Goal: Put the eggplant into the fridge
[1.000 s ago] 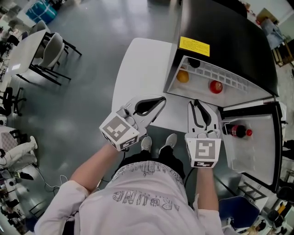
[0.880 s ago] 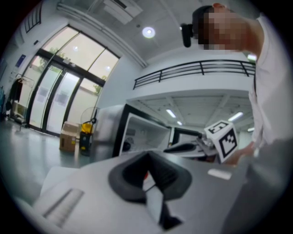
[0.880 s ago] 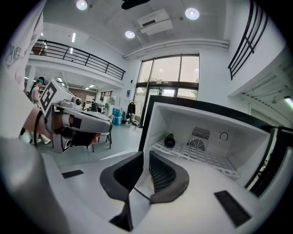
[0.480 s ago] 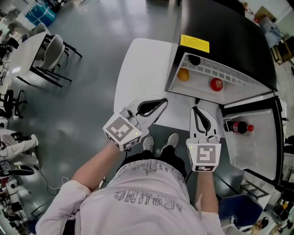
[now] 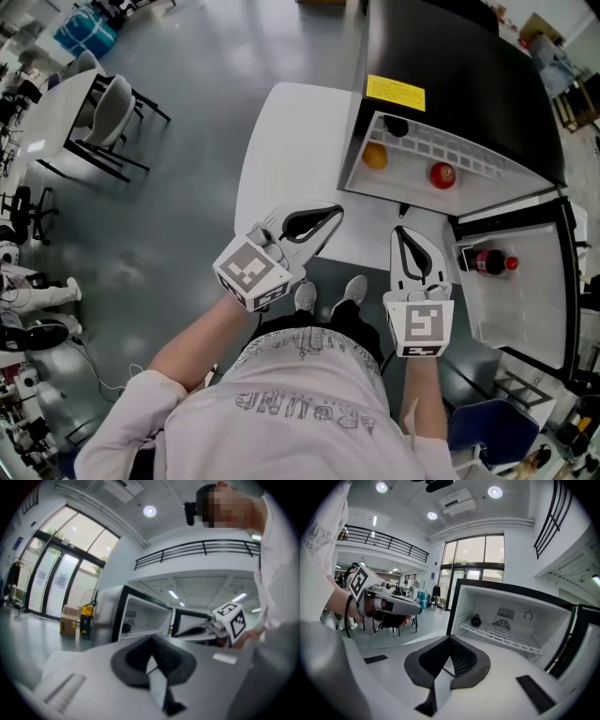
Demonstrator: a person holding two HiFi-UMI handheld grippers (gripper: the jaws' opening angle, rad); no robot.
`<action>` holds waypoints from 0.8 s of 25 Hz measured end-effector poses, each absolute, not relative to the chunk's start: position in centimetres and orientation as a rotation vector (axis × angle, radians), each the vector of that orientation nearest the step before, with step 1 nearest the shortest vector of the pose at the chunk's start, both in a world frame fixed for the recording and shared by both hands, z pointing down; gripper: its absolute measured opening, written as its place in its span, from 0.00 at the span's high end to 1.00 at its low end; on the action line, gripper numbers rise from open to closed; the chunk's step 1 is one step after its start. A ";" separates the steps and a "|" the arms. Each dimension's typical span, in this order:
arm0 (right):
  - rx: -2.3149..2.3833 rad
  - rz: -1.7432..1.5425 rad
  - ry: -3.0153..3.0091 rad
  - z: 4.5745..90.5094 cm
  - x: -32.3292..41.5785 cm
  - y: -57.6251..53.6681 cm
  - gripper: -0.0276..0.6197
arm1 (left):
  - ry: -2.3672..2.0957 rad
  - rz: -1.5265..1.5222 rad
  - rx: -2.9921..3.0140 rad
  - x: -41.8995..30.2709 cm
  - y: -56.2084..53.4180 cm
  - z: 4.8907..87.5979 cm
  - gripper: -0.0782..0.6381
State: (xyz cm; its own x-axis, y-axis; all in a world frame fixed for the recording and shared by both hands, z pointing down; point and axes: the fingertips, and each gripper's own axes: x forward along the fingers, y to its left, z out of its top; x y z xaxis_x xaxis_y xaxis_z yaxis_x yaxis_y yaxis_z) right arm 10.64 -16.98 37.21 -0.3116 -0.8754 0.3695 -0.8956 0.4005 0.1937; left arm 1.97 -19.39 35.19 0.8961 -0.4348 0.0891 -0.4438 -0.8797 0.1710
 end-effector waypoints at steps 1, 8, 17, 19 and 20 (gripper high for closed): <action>1.520 0.069 -2.248 37.3 10.8 -17.0 0.95 | -0.671 0.072 2.877 2.1 -19.4 35.1 0.88; 1.527 0.081 -2.244 37.5 11.5 -17.1 0.95 | -0.672 0.071 2.879 2.4 -19.6 35.0 0.88; 1.525 0.070 -2.254 37.2 12.0 -17.3 0.95 | -0.667 0.072 2.886 3.1 -19.5 34.7 0.88; 1.524 0.070 -2.253 37.2 12.1 -17.3 0.95 | -0.665 0.070 2.888 3.3 -19.5 34.7 0.88; 1.523 0.071 -2.252 37.2 12.0 -17.3 0.95 | -0.664 0.070 2.889 3.3 -19.6 34.6 0.88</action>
State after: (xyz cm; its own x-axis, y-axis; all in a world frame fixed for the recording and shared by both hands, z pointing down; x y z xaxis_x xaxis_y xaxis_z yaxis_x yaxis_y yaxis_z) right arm 12.05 -17.34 37.21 -0.3124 -0.8762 0.3669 -0.8975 0.3988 0.1882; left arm 3.27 -19.56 34.61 0.8995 -0.4287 0.0847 -0.4370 -0.8849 0.1611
